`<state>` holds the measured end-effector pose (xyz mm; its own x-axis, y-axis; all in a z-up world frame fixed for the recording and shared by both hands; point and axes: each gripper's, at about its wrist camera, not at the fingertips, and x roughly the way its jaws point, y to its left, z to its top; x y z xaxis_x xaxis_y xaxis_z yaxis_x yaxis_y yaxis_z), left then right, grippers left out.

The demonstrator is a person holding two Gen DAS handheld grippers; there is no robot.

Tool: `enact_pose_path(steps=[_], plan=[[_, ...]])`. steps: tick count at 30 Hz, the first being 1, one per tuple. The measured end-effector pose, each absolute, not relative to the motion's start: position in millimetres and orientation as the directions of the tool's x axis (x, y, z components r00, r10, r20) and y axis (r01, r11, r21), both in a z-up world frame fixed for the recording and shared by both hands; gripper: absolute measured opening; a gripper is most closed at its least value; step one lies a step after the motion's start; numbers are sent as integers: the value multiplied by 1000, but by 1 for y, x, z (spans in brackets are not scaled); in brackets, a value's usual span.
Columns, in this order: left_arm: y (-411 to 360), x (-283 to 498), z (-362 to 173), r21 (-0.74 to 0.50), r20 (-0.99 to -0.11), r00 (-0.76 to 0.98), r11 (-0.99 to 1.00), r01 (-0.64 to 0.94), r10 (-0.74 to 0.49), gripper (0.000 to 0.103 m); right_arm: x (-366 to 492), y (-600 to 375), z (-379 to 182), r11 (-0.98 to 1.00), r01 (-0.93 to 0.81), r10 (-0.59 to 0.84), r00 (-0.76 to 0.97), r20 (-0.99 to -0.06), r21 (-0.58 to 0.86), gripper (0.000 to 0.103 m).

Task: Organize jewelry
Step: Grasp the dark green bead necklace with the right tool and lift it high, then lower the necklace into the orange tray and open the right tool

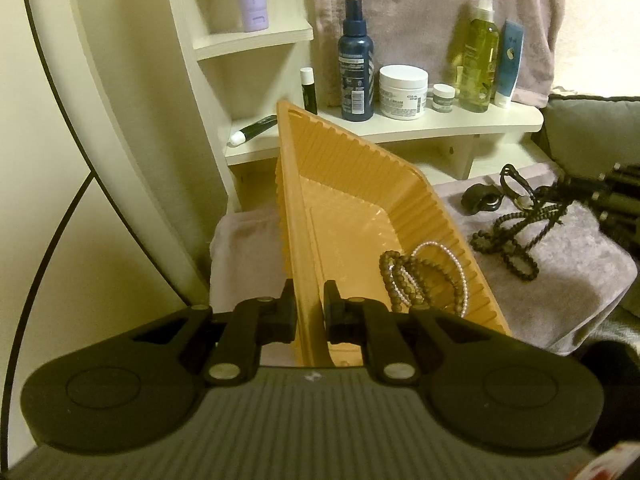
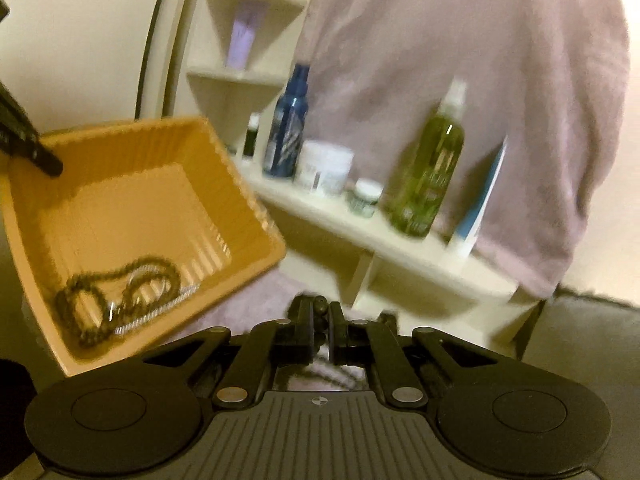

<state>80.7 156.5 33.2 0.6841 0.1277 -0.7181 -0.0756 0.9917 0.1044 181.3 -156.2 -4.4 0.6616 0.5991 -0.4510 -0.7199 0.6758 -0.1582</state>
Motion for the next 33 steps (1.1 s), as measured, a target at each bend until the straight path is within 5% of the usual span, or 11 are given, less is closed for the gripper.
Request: enact_pose_path(steps=[33], plan=[[158, 79, 34, 96, -707, 699, 994, -60, 110, 11, 153, -111, 247, 580, -771, 810, 579, 89, -264, 6]])
